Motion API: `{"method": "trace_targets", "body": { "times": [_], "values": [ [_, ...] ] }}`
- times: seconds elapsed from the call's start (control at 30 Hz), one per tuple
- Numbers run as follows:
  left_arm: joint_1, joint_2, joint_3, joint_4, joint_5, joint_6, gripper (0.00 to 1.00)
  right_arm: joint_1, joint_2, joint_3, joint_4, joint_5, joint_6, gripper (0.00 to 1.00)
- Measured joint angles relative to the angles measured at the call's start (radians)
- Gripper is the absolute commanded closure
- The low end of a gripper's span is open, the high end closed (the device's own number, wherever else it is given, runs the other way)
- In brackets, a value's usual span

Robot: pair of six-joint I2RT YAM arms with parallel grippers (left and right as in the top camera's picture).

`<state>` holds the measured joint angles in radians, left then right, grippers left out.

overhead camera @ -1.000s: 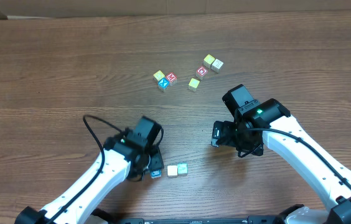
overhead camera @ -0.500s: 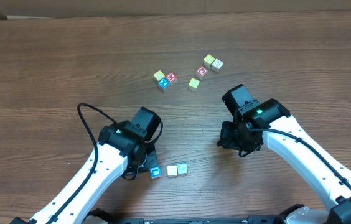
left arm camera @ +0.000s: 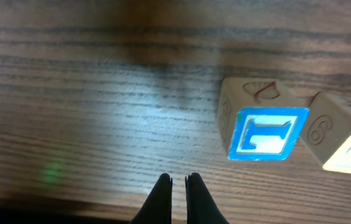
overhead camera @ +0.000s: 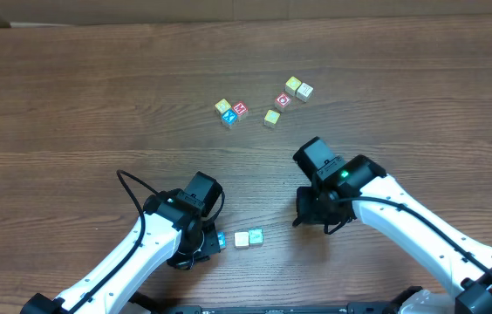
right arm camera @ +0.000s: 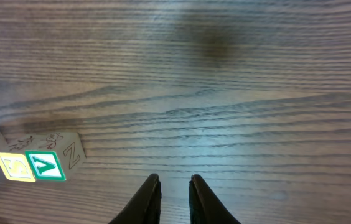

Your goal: Flip 5 blocks

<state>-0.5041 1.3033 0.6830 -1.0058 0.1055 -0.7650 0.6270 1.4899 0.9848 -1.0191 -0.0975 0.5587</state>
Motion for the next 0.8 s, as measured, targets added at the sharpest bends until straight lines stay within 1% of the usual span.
{"method": "trace_targets", "body": {
  "times": [0.17,0.37,0.53,0.8],
  "values": [
    [0.0,0.011,-0.002,0.027,0.004,-0.005,0.96,0.031,0.0,-0.048,0.04,-0.003,0.014,0.82],
    [0.0,0.097,-0.002,0.074,0.006,-0.011,0.96,0.056,0.0,-0.082,0.068,-0.004,0.018,0.82],
    [0.0,0.16,-0.003,0.094,-0.026,-0.014,0.96,0.057,0.0,-0.085,0.077,-0.004,0.017,0.81],
    [0.0,0.166,-0.003,0.174,-0.043,-0.013,0.96,0.057,0.0,-0.085,0.099,-0.01,0.016,0.81]
  ]
}}
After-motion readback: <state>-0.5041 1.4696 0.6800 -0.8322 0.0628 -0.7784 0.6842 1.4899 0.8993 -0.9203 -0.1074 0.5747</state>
